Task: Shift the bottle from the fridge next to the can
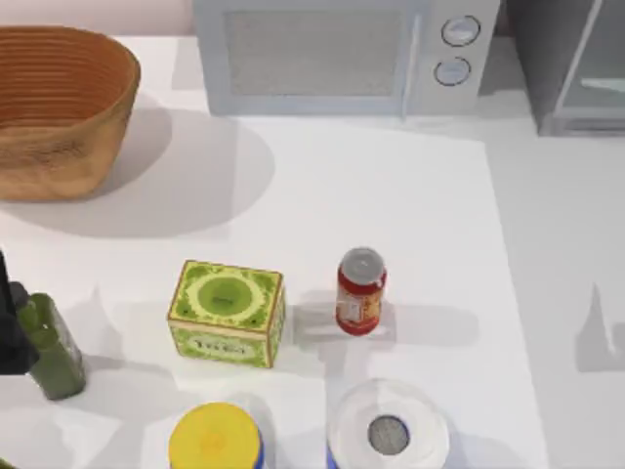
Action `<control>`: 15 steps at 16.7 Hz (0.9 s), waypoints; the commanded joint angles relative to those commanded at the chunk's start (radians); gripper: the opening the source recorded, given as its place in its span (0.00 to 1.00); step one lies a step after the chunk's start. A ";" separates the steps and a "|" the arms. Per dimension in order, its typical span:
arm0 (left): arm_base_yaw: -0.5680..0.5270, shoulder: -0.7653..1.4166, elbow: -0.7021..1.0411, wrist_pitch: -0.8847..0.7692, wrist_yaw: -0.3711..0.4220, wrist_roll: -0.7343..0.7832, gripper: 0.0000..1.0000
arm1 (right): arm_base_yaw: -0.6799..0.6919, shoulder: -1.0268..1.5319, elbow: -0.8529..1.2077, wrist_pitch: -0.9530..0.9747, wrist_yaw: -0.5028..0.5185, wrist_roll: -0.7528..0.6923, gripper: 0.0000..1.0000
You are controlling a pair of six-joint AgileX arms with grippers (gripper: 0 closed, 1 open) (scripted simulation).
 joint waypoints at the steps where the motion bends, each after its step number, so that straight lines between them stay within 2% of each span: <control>1: 0.000 0.000 0.000 0.000 0.000 0.000 1.00 | 0.000 0.000 0.000 0.000 0.000 0.000 1.00; 5: 0.000 0.000 0.000 0.000 0.000 0.000 1.00 | -0.012 0.062 0.040 0.046 -0.004 0.003 1.00; 8: 0.000 0.000 0.000 0.000 0.000 0.000 1.00 | -0.033 0.221 0.131 0.150 -0.021 0.008 1.00; 11: 0.000 0.000 0.000 0.000 0.000 0.000 1.00 | -0.061 0.475 0.259 0.296 -0.045 0.014 1.00; 15: 0.000 0.000 0.000 0.000 0.000 0.000 1.00 | -0.101 0.939 0.463 0.529 -0.086 0.018 1.00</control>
